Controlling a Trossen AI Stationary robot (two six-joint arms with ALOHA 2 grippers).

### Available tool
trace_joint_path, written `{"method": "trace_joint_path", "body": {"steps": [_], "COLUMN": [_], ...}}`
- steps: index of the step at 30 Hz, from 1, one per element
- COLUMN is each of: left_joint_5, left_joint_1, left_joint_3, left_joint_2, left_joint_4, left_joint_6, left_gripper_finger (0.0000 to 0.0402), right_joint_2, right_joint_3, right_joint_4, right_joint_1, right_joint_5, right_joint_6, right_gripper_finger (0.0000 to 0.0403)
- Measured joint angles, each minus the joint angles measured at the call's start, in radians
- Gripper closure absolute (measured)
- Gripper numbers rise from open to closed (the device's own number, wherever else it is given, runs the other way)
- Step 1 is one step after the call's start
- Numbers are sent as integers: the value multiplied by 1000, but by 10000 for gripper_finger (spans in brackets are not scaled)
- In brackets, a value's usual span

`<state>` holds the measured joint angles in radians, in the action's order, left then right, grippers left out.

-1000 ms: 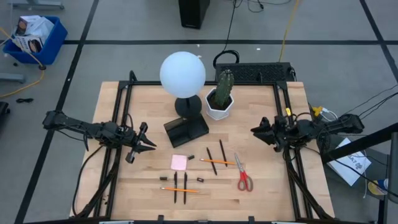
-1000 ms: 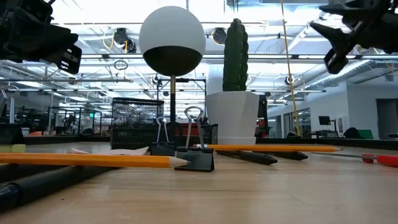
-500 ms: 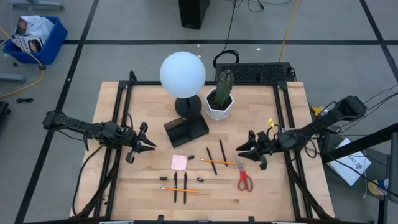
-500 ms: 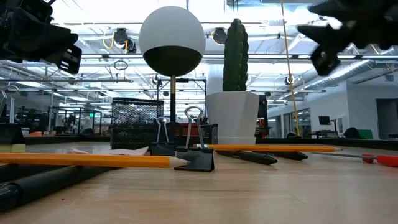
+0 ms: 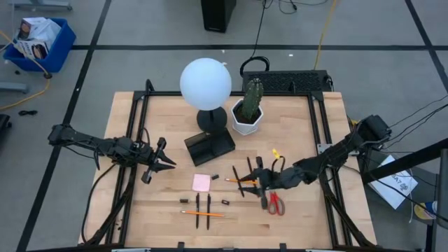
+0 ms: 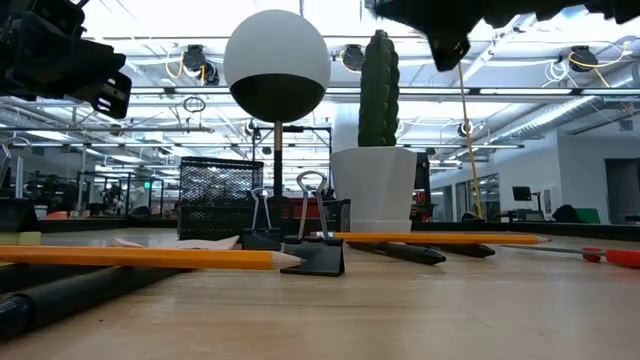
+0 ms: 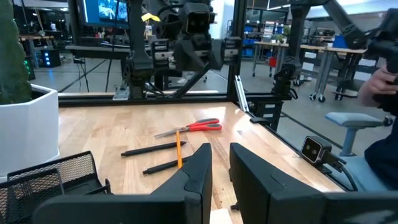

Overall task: Pick and place office supplies into organizer
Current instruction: Put the top orange pencil into the desk organizer

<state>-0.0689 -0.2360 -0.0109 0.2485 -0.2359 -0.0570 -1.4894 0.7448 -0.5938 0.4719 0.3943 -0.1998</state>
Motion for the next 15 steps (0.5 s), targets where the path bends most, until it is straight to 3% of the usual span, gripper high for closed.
{"method": "trace_joint_path", "body": {"steps": [7,15], "left_joint_5": [1,55], "left_joint_1": [0,0], "left_joint_3": [0,0], "left_joint_2": [0,0], "left_joint_4": [-1,-3], "left_joint_6": [64,177], "left_gripper_finger": [339,339], "right_joint_2": [-69,-186], "right_joint_3": [141,258], "right_joint_4": [252,408], "right_joint_1": [-54,-61], "right_joint_5": [-24,-28], "right_joint_6": [-81,5], "right_gripper_finger": [260,222]}}
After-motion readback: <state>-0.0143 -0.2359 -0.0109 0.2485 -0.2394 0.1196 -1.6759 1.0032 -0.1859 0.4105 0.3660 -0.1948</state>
